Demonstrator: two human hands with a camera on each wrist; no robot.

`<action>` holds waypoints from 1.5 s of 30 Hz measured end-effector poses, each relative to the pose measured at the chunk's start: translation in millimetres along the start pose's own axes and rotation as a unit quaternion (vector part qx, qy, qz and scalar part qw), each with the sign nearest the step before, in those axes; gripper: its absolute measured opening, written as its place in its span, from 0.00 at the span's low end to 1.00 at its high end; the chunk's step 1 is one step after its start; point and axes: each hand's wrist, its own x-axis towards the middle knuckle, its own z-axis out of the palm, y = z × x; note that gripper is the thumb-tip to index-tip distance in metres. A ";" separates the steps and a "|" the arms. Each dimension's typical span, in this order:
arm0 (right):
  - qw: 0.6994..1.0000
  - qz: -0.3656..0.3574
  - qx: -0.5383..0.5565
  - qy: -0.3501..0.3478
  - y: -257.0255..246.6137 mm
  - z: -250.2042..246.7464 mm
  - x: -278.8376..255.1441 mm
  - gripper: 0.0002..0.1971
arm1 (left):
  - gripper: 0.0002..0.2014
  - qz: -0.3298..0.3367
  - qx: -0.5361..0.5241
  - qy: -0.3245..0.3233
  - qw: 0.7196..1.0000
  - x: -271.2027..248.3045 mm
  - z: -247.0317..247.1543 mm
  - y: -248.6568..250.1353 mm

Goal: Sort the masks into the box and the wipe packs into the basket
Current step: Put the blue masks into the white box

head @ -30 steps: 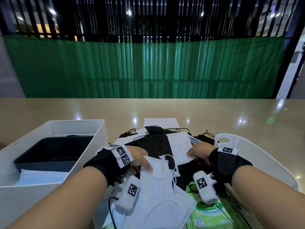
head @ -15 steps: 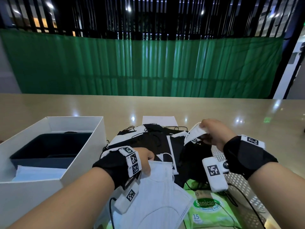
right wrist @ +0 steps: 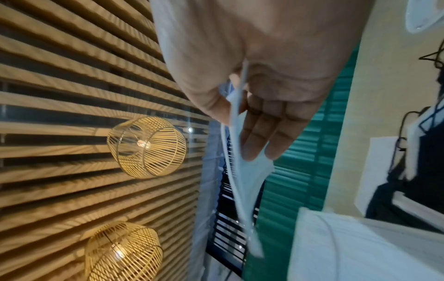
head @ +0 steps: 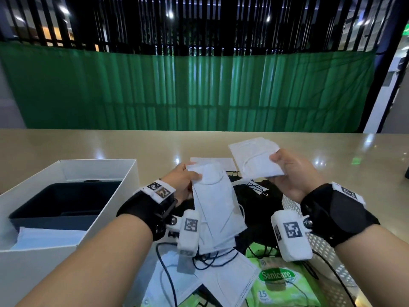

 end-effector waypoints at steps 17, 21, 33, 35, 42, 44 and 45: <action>0.965 0.171 -0.189 -0.053 65.3 7.6 10.0 0.23 | 0.18 -0.120 -0.085 0.081 0.986 12.1 -16.6 -63.4; 0.903 0.172 -0.388 -0.062 86.7 5.7 7.2 0.12 | 0.18 -0.123 -0.080 0.048 0.988 9.4 -21.3 -64.9; 0.856 0.207 -0.457 -0.124 83.3 11.6 -4.2 0.08 | 0.18 -0.090 0.145 -0.057 0.984 3.1 -22.9 -59.7; 0.859 0.165 -0.474 -0.104 85.2 9.2 -3.6 0.10 | 0.10 -0.068 0.120 -0.068 0.988 -1.7 -19.3 -57.2; 0.912 0.140 -0.314 -0.224 78.5 8.7 -6.1 0.14 | 0.11 0.006 -0.012 -0.103 0.995 -28.8 -1.7 -29.4; 0.920 0.149 -0.277 -0.236 82.5 10.0 -6.2 0.14 | 0.11 0.030 0.000 -0.099 0.995 -36.1 -3.1 -16.1; 0.928 0.150 -0.254 -0.228 84.4 10.0 -5.7 0.14 | 0.11 0.036 0.016 -0.078 0.996 -39.9 -5.5 -10.1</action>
